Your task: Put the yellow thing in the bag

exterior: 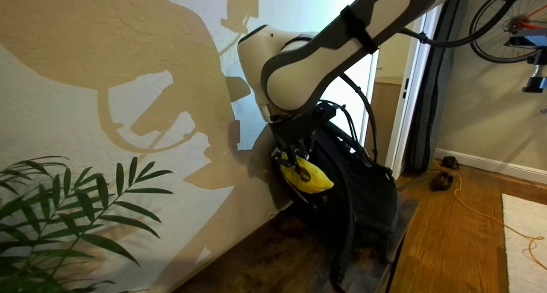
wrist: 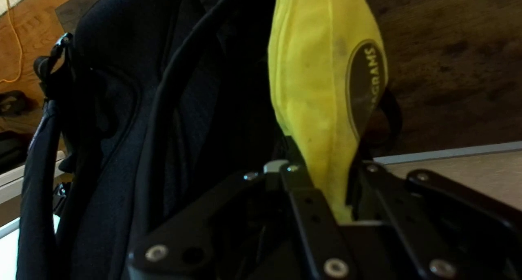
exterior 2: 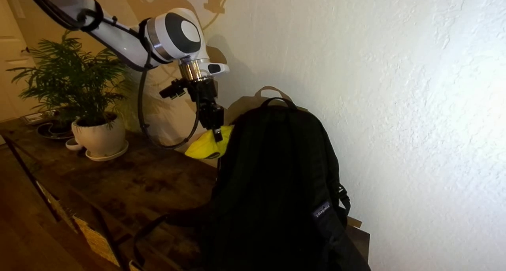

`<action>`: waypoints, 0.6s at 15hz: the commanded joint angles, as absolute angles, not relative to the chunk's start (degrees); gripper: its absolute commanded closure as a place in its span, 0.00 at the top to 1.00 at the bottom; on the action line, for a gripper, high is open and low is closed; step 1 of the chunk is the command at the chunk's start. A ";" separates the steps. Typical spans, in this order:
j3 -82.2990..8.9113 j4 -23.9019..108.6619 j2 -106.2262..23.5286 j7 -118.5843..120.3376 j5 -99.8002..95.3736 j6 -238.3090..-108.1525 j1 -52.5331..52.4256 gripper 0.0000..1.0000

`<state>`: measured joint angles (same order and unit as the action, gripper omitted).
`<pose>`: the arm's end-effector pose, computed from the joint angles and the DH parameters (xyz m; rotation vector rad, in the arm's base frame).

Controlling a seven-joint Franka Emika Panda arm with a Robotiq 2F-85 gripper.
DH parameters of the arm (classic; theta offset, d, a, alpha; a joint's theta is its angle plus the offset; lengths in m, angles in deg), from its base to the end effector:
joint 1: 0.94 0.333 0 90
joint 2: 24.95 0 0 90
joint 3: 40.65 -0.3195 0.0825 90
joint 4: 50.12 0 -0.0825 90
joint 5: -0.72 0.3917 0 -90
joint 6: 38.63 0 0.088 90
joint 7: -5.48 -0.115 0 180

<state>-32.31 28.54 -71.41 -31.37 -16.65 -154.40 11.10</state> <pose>0.7259 0.0477 0.2167 2.6889 -0.5264 -0.0258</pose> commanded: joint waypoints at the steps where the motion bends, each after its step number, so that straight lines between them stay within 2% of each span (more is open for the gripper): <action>1: -30.53 24.20 -73.10 -33.23 -17.46 -154.18 11.43 0.09; 9: -26.70 20.50 -76.42 -37.20 -22.57 -161.75 12.51 0.09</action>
